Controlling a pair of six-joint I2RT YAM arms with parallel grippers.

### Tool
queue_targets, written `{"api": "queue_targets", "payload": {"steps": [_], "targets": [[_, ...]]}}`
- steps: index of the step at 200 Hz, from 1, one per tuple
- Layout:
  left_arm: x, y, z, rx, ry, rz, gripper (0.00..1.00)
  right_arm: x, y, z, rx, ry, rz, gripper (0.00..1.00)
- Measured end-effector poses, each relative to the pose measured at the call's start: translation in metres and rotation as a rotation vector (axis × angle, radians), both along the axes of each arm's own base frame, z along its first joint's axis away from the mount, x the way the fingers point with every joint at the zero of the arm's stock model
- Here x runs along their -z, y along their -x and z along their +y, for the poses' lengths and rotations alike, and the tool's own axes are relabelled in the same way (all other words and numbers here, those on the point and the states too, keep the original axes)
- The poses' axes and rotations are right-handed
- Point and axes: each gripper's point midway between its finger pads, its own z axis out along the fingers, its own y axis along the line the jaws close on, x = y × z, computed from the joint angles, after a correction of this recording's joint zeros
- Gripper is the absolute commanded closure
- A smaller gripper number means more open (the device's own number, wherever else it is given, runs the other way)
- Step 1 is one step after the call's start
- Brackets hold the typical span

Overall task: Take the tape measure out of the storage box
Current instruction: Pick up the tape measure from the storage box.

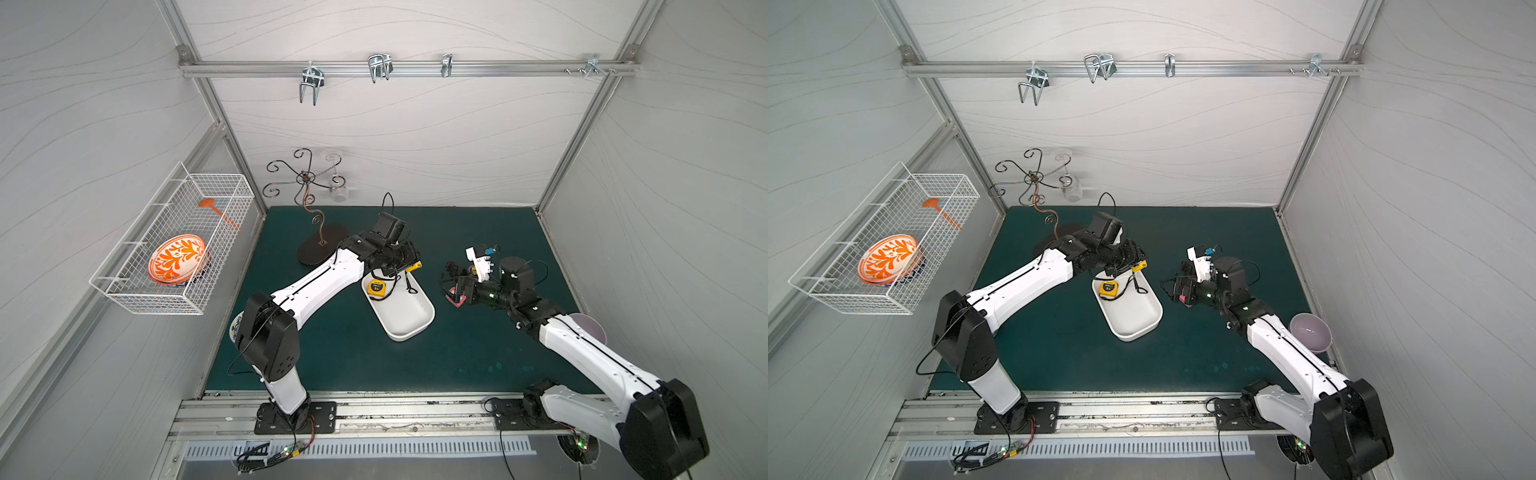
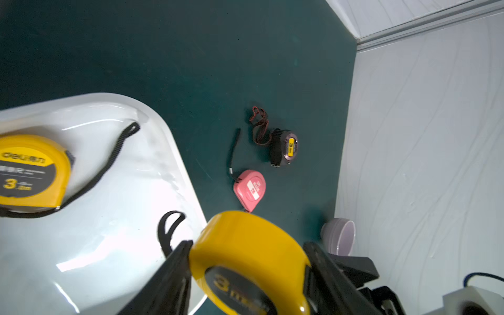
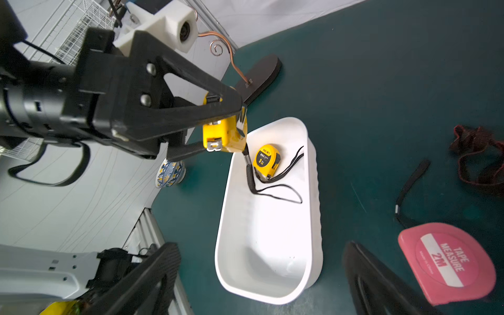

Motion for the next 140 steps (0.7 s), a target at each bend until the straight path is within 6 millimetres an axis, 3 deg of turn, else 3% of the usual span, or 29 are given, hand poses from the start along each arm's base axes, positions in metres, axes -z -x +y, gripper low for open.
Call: {"api": "queue_targets", "payload": {"steps": [106,140], "targets": [[-0.027,0.009,-0.04,-0.032,0.199,0.033,1.0,-0.016,-0.026,0.021,0.076,0.022,-0.248,0.23],[-0.028,0.011,-0.044,-0.033,0.221,0.043,1.0,-0.014,-0.034,0.028,0.1,0.025,-0.268,0.39]]}}
